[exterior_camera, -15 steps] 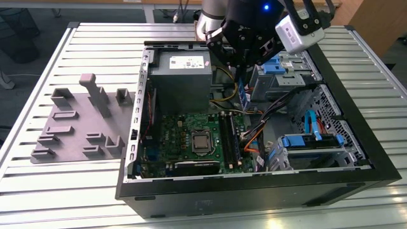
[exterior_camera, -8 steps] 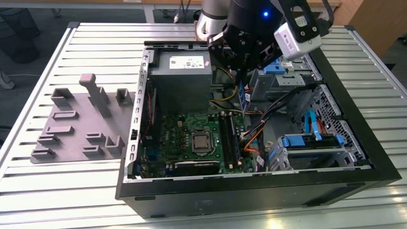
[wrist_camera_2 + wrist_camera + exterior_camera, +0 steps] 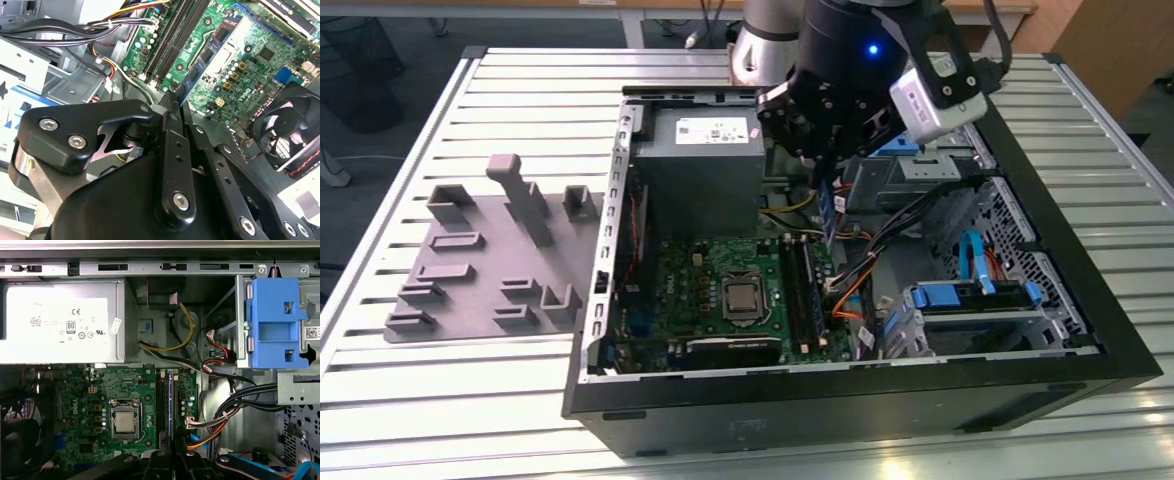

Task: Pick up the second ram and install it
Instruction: 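Insert the second ram into the second slot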

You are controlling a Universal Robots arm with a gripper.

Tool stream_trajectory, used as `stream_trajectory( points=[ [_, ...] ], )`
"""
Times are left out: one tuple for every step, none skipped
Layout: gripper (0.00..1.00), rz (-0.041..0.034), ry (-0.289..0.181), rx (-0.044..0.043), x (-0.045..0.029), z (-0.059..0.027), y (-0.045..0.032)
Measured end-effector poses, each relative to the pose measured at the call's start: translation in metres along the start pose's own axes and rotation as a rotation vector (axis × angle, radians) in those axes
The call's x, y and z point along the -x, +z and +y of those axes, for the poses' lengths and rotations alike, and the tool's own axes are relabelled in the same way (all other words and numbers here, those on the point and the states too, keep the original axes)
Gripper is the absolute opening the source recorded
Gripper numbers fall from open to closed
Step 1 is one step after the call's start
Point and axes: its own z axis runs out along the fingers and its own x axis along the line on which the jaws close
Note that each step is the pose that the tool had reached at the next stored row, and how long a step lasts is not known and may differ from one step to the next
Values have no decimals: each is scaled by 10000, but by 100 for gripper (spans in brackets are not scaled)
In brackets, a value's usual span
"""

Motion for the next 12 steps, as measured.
stream_trajectory(
  points=[
    [14,0,1,0,0,0,18],
    [14,1,0,1,0,-1,37],
    [14,1,0,0,0,-1,54],
    [14,1,0,0,0,-1,72],
    [14,2,-1,26,3,-4,84],
    [14,8,-1,91,9,-8,91],
    [14,7,0,119,9,-10,111],
    [14,8,0,119,10,-10,129],
    [14,9,0,119,9,-11,146],
    [14,8,0,119,10,-11,164],
    [14,9,0,119,10,-11,182],
    [14,9,0,119,10,-11,200]
  ],
)
